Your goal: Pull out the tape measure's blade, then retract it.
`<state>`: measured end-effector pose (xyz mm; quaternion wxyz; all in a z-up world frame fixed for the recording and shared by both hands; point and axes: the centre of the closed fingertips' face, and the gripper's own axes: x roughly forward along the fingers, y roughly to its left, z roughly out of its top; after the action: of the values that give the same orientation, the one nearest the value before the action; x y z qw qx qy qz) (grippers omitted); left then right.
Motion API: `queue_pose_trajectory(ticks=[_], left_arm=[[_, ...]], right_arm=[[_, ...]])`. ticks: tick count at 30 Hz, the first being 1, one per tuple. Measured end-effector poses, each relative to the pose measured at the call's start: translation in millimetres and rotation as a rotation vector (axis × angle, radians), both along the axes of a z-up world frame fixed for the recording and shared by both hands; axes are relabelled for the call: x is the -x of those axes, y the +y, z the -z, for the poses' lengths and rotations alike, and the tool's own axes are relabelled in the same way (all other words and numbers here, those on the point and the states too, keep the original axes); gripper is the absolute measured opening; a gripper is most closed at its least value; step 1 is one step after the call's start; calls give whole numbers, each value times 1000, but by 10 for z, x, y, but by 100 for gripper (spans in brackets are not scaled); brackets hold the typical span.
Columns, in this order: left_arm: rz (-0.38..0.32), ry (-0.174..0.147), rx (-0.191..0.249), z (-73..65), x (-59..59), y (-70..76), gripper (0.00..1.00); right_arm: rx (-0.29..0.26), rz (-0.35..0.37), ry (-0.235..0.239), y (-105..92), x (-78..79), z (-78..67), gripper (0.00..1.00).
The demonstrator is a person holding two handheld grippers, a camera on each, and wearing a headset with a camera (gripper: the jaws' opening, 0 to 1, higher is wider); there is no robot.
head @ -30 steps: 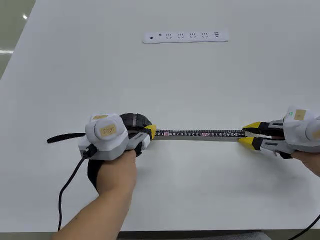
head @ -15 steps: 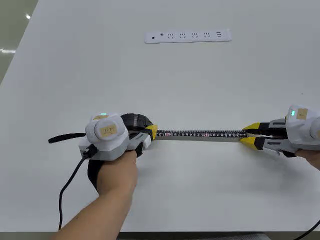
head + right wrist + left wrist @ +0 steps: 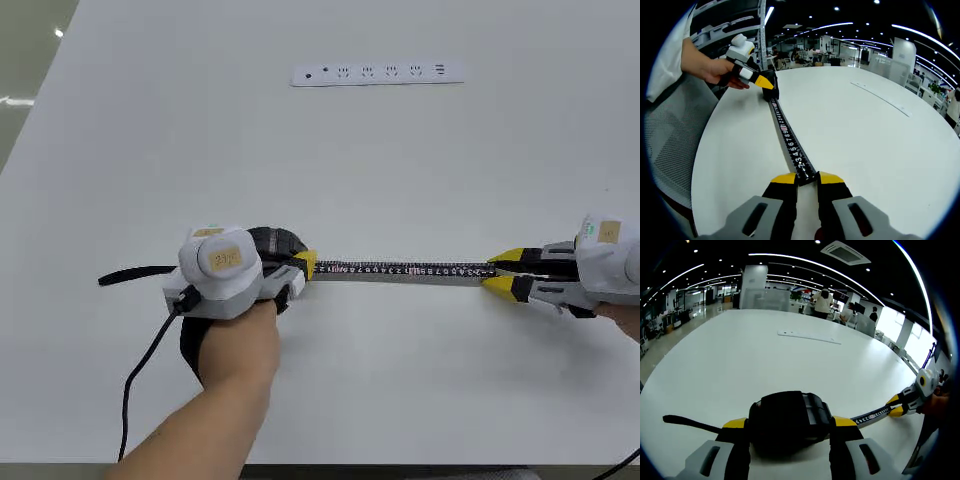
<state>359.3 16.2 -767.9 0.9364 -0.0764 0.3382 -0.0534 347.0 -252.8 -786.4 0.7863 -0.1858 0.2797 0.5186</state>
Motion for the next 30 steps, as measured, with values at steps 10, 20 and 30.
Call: queue_pose_trajectory(ticks=[10, 20, 30], left_arm=[[8, 4, 3, 8, 5, 15, 59], [9, 4, 12, 12, 1, 12, 59], [10, 4, 15, 17, 3, 9, 59]], right_arm=[[3, -35, -8, 133, 47, 2, 10], [3, -40, 3, 127, 54, 9, 9], [-2, -62, 16, 207, 43, 16, 9]])
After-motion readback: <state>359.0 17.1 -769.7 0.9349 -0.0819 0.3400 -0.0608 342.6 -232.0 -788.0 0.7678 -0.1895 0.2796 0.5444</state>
